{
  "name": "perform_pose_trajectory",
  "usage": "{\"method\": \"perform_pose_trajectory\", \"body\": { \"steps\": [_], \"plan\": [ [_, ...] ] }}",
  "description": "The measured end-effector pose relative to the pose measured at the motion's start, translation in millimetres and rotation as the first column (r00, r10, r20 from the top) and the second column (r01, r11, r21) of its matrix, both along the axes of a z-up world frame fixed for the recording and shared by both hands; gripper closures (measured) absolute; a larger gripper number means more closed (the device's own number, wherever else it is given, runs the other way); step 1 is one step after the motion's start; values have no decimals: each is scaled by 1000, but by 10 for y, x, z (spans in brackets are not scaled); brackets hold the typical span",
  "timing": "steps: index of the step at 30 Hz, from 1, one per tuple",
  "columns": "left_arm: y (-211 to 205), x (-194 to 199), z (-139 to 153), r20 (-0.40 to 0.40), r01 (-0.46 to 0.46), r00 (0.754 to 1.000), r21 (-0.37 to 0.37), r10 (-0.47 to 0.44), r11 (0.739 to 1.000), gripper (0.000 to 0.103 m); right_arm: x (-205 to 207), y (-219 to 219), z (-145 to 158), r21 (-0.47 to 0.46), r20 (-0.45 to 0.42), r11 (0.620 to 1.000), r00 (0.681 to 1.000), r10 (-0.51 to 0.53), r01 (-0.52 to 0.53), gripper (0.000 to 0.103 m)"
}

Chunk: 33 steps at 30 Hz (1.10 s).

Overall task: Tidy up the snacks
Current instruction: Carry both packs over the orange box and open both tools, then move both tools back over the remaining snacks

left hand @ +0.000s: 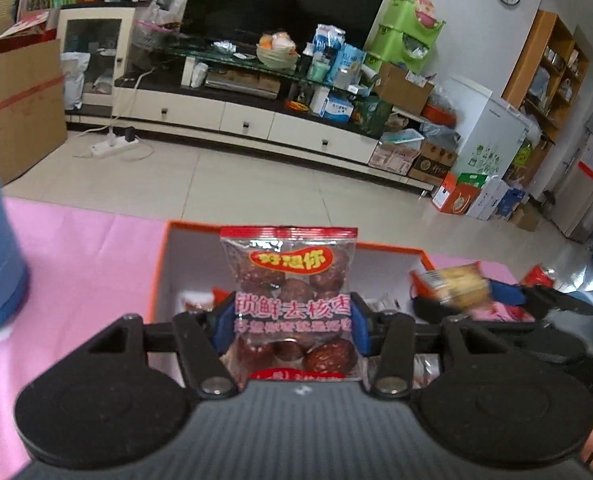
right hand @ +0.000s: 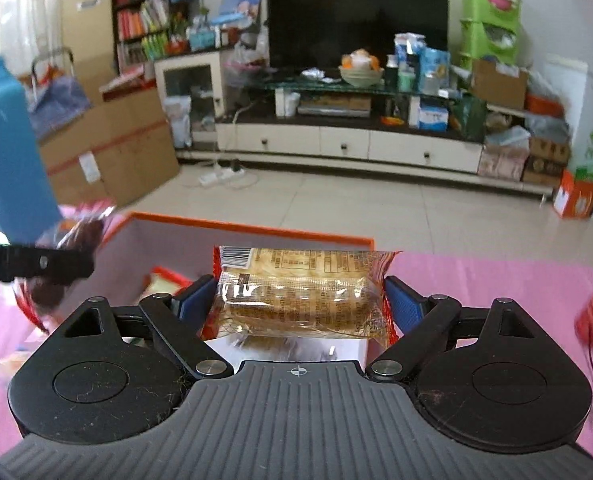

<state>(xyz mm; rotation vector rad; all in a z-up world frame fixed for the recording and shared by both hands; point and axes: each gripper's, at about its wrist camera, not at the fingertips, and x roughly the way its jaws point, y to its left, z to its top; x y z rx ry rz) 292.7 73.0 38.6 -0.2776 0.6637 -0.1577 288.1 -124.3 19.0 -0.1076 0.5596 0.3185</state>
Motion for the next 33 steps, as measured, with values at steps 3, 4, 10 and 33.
{"method": "perform_pose_trajectory", "body": {
  "steps": [3,4,10,33],
  "plan": [
    [-25,296,-148,-34,-1,999,25,2,1000,55,310,211,-158,-31,-18,999,999,29,-29,25],
    [-29,369,-206,-45,-2,999,44,4,999,55,393,279,-217,-50,-21,998,999,36,-37,25],
    [-12,466,-437,-98,-12,995,123,24,992,26,637,509,-476,-96,-70,993,995,64,-71,19],
    [-356,-1633,-263,-90,-3,996,90,12,996,22,-1765,-459,-563,126,-221,989,974,-44,74,9]
  ]
}}
